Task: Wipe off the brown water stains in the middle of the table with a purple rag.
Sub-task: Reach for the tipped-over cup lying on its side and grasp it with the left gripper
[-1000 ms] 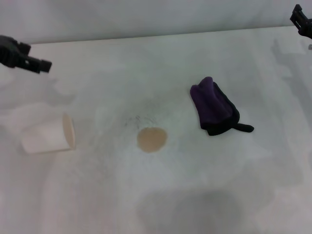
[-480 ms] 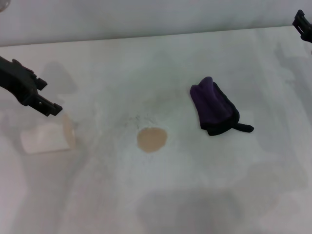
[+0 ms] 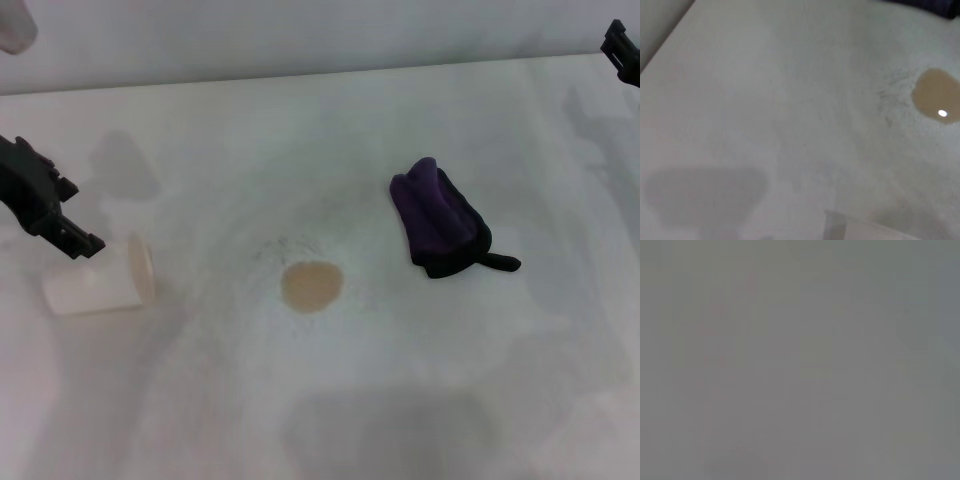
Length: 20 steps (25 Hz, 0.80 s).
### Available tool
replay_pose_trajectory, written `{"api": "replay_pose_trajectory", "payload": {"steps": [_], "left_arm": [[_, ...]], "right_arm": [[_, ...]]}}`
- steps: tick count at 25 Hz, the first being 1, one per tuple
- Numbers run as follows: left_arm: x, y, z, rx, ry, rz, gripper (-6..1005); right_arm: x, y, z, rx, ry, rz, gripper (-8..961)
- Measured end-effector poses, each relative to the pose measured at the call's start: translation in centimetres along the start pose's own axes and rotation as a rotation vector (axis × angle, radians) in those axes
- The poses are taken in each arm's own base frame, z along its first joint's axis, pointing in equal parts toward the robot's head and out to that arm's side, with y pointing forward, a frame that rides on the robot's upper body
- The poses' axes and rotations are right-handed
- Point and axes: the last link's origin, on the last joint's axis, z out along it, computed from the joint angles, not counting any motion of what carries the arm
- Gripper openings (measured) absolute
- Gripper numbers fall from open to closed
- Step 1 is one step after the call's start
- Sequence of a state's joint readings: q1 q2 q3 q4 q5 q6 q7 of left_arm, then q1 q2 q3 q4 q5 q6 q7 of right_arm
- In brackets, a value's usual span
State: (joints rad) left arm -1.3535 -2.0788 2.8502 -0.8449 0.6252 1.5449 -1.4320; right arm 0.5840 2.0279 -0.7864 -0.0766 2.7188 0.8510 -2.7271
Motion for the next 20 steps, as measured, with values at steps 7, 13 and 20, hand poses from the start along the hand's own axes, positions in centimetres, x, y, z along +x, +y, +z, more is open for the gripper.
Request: {"api": "replay_pose_trajectory", "payload": {"steps": [7,13,20], "left_arm": [[-0.4,-0.2,0.2,0.013,-0.045,0.028,887],[-0.9,0.1,1.0,-0.011,-0.1,0.067,887],[-0.7,0.0,2.1,-0.005,-0.121,0.111,887]], "right_arm": [[-0.1,-0.1,0.0,0.008,-0.006,0.057,859],[-0.2,0.2,0.4,0.007,0.0,0.06,859],[-0.6,0.8,0.9,-0.007,-0.006,0.061,858]]}}
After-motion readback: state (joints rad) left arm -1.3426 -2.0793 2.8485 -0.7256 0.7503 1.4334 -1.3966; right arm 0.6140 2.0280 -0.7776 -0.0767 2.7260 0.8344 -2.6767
